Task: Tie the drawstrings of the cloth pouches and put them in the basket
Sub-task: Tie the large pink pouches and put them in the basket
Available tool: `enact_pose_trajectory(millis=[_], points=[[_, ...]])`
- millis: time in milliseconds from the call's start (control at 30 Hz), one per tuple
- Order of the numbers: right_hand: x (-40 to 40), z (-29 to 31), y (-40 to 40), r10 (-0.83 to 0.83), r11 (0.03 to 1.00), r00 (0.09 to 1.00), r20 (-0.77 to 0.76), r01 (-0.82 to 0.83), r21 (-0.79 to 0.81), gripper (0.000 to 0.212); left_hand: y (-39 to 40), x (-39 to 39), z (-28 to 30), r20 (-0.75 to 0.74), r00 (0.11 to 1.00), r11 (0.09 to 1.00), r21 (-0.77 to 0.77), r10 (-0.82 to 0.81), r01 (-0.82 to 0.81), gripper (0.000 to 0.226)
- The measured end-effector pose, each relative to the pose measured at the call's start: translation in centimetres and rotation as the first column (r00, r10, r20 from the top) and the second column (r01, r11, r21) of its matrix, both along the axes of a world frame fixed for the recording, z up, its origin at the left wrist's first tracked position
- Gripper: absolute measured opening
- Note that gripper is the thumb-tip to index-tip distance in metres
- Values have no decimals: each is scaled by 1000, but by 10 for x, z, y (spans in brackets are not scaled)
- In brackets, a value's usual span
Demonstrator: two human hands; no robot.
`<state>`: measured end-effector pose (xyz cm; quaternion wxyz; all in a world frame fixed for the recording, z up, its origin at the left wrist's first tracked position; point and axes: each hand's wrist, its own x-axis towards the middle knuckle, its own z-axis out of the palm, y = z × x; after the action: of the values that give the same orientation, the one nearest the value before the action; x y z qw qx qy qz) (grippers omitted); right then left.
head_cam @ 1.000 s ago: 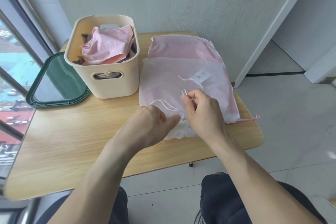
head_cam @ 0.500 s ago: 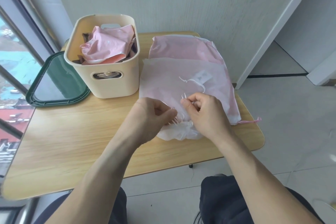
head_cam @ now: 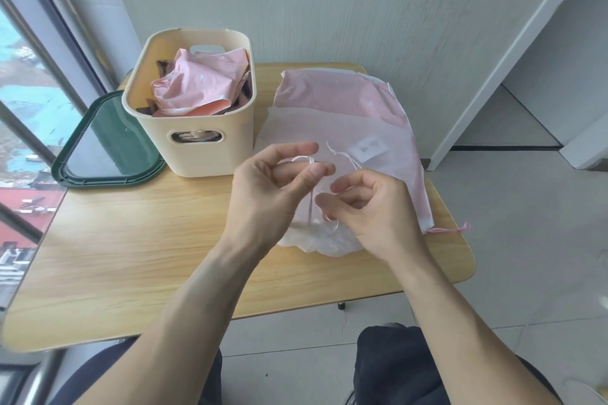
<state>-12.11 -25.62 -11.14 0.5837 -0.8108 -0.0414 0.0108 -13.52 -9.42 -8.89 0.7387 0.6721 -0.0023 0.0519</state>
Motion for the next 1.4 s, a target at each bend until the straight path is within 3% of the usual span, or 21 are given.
enact_pose_trajectory(millis=[133, 233, 300, 400, 500, 633, 767, 900, 1000, 1133, 1233, 1300, 1400], points=[[-3, 3, 2, 11, 987, 999, 45, -18, 160, 15, -3, 0, -4, 32, 992, 992, -32, -124, 125, 29], [-4, 6, 3, 149, 967, 986, 77, -161, 197, 9, -6, -1, -4, 41, 987, 986, -51, -158, 160, 33], [-2, 7, 1, 283, 929, 959, 35, -283, 240, 17, -6, -1, -3, 39, 990, 990, -39, -134, 136, 29], [1, 9, -3, 419, 858, 904, -82, -365, 360, 31, -5, 0, -6, 45, 996, 997, 29, -77, 76, 22], [1, 7, -2, 398, 856, 910, -114, -324, 403, 22, -6, -1, -7, 93, 994, 986, 163, -55, 39, 18], [1, 4, -3, 370, 887, 924, -91, -323, 329, 15, 4, 5, -9, 190, 982, 858, 506, -13, -87, 28], [2, 5, -2, 323, 916, 943, -84, -289, 279, 16, 19, 8, -9, 118, 991, 756, 654, -66, -28, 25], [1, 4, 1, 287, 938, 953, -94, -260, 228, 20, 26, 7, -8, -22, 994, 630, 771, -111, 88, 47], [1, 3, 2, 266, 949, 961, -72, -248, 194, 15, 29, 7, -7, -168, 977, 597, 773, -133, 215, 54], [0, 4, 3, 282, 946, 957, -59, -268, 184, 17, 25, 7, -7, -198, 961, 657, 701, -195, 278, 47], [-1, 4, 3, 297, 939, 950, -100, -271, 212, 22, 19, 6, -1, -237, 923, 739, 553, -302, 384, 40], [-1, 4, 2, 255, 950, 960, -120, -225, 217, 16, 17, 4, 2, -258, 889, 723, 517, -378, 458, 34], [1, 1, 1, 130, 972, 982, -138, -99, 214, 19, 18, 5, 0, -226, 902, 675, 603, -367, 426, 30]])
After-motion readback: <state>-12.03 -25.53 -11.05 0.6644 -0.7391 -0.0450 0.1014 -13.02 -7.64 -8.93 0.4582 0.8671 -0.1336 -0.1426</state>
